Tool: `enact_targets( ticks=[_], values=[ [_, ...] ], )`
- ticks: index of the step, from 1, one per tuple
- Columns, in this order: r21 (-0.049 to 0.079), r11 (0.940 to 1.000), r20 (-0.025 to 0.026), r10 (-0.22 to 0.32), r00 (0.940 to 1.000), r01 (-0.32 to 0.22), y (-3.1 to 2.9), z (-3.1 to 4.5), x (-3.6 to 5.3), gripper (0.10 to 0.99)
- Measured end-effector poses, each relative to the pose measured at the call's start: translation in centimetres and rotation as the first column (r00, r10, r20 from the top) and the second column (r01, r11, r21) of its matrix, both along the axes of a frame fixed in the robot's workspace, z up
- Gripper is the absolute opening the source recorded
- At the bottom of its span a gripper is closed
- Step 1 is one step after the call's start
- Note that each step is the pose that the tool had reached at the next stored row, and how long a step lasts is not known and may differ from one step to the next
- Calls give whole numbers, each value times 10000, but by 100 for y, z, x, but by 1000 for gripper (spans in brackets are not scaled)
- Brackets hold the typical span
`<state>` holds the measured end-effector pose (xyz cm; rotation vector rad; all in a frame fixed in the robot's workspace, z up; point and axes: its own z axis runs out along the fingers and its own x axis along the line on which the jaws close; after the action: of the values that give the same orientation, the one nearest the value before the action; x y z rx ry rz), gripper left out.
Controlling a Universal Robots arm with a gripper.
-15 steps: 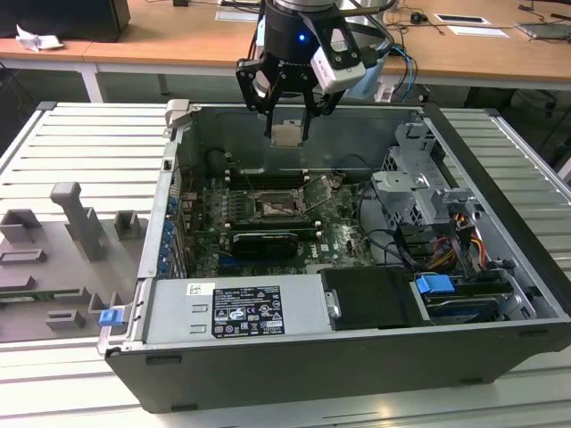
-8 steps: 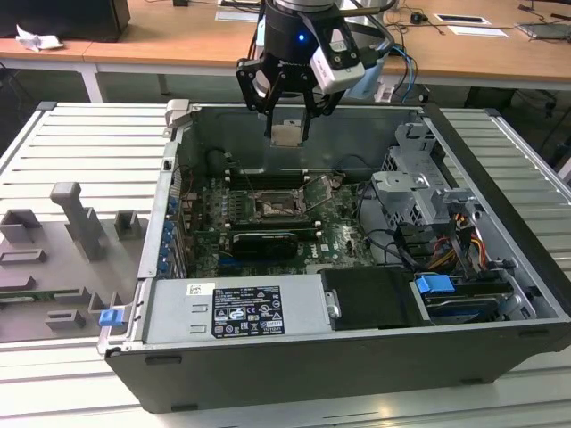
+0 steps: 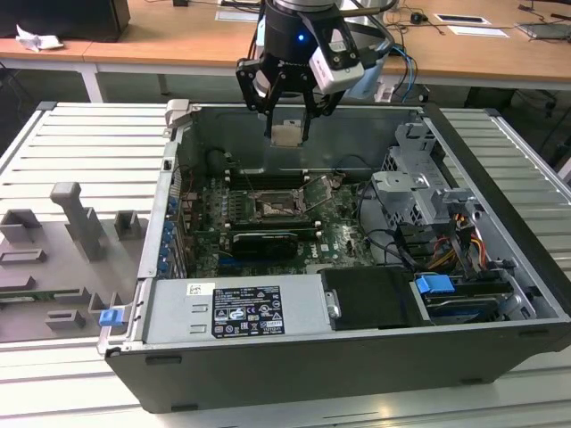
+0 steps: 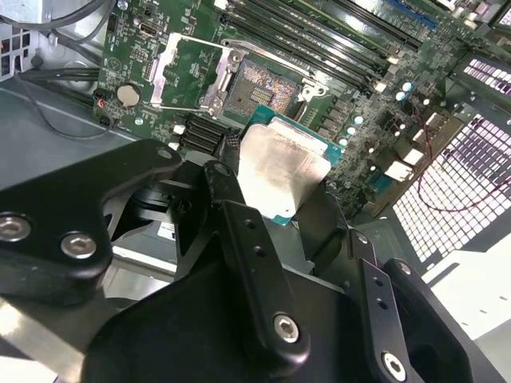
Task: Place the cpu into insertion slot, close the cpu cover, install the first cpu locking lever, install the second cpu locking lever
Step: 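Place the cpu into insertion slot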
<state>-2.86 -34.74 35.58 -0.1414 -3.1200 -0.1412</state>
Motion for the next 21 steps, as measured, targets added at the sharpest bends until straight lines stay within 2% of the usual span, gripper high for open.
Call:
enact_targets(
  ticks=[10, 21],
  values=[
    [-3, 10000, -1, -24, 10000, 24, 0, -21, 0, 529],
    [-1, 9989, -1, -473, 9989, 473, 0, -26, 0, 529]
  ],
)
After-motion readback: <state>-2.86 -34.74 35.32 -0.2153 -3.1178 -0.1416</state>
